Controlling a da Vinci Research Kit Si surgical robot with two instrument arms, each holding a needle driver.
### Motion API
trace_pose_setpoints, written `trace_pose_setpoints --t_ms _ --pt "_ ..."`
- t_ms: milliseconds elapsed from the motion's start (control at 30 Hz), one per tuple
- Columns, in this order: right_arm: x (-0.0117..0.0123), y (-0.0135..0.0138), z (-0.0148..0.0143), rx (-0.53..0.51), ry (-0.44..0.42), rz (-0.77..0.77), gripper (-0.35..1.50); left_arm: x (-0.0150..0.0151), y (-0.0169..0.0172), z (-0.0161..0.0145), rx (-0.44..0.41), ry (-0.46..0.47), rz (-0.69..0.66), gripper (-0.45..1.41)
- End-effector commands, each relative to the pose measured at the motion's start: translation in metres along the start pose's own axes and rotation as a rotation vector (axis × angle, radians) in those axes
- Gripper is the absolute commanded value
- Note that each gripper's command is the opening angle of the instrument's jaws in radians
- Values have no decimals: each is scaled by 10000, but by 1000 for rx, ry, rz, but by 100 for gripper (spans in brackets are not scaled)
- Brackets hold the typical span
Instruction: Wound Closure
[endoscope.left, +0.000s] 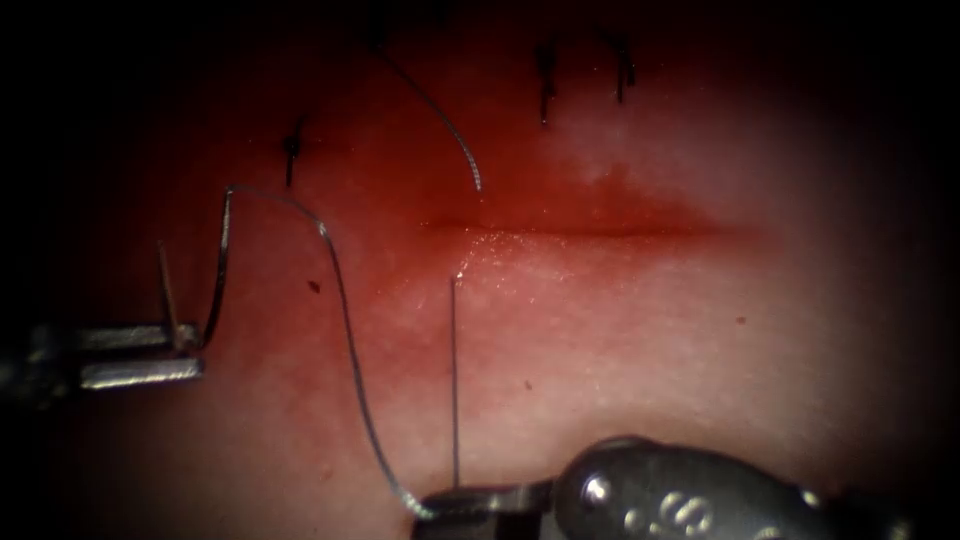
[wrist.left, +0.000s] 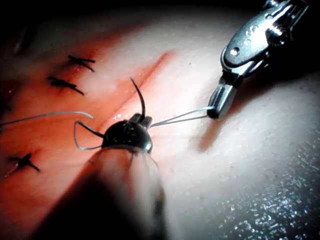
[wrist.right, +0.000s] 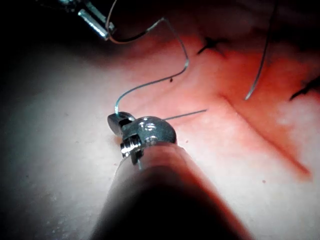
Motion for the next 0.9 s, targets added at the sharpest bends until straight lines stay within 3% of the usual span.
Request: trace_pose_setpoints --t_ms 33,100,167,233,367,500,767,900 --pt "3 20 11 -3 31 -38 71 0 -5 7 -2 1 3 -45" --pt "6 38 11 -10 77 -76 115 -3 -8 7 -2 0 10 -45" --pt "10 70 6 -36 136 -109 133 -7 -13 4 13 -15 17 -45" --pt "11 92 2 -55 157 -118 136 -11 -19 2 34 -32 23 -45" --pt "6 128 3 -88 159 -134 133 -20 -32 -2 68 -60 22 -45" --pt "-7 161 21 -97 139 -153 126 -27 -41 2 77 -65 23 -45" --pt "-36 190 73 -76 63 -196 115 -31 -45 13 83 -64 23 -45" --pt "-40 196 88 -53 29 -214 74 -31 -47 13 83 -64 22 -45"
